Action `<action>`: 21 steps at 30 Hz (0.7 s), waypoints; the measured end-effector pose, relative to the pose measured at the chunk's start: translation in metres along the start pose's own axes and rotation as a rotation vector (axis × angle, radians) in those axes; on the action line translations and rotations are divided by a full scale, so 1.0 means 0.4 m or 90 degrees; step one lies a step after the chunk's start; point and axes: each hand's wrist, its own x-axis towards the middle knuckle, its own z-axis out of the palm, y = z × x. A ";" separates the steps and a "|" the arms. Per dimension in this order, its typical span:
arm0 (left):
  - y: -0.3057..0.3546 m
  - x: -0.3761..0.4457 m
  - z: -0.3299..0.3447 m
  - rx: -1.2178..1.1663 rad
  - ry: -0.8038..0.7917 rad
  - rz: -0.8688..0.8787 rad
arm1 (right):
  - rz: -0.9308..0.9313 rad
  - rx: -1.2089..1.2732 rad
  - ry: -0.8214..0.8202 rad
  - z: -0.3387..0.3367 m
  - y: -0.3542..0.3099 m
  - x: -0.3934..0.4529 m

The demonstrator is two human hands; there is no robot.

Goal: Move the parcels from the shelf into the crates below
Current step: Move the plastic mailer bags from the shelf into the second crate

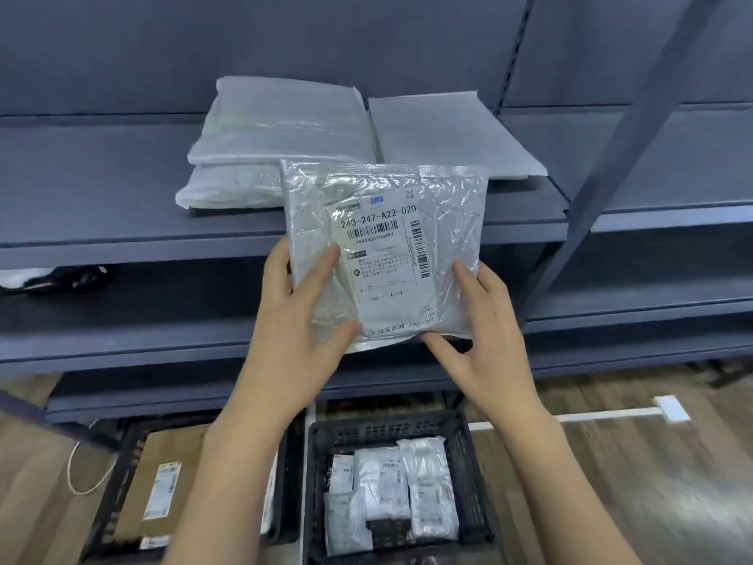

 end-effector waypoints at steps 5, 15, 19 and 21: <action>-0.075 -0.095 0.100 -0.026 -0.073 -0.091 | 0.106 -0.042 -0.047 0.051 0.046 -0.131; -0.315 -0.416 0.322 -0.029 -0.376 -0.377 | 0.384 -0.080 -0.271 0.215 0.183 -0.548; -0.417 -0.544 0.410 0.024 -0.469 -0.462 | 0.429 -0.066 -0.377 0.296 0.240 -0.682; -0.464 -0.599 0.458 0.054 -0.500 -0.498 | 0.444 -0.056 -0.433 0.340 0.278 -0.741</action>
